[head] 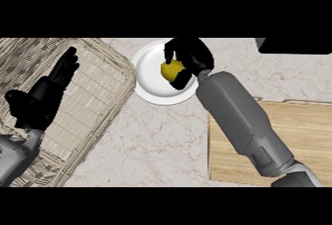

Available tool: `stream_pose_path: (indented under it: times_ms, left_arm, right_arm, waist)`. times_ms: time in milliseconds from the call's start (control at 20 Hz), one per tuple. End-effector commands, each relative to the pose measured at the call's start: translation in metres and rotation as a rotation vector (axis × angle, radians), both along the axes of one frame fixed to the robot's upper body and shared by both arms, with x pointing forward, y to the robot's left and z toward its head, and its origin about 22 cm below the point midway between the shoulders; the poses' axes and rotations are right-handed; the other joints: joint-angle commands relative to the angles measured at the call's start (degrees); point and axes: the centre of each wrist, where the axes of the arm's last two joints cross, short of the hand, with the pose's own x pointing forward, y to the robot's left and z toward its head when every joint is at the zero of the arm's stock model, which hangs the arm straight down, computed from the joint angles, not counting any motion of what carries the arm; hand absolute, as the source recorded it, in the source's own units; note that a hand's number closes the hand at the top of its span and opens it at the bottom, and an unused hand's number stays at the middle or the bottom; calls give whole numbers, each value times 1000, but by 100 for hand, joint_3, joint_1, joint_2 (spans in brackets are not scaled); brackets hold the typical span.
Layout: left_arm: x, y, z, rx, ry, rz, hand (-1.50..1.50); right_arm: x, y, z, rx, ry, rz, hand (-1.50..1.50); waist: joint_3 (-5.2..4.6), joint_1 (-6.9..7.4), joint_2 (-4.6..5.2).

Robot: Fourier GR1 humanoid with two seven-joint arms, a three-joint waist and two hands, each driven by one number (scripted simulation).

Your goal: Pick the lemon from the tray and place it in the plate

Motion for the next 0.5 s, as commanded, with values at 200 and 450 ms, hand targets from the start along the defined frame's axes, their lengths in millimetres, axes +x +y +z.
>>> stream_pose_path:
  times_ms: [200, 450]
  left_arm:
    - [-1, -20, -38, -39, 63, -15, 0]
    - [-2, -27, -34, -47, 70, -25, 0]
  right_arm:
    - [2, 4, -42, 42, 193, -99, -150]
    - [2, -3, -58, 103, 211, -99, -150]
  waist:
    - [-231, 143, 179]
    - [-222, 211, 157]
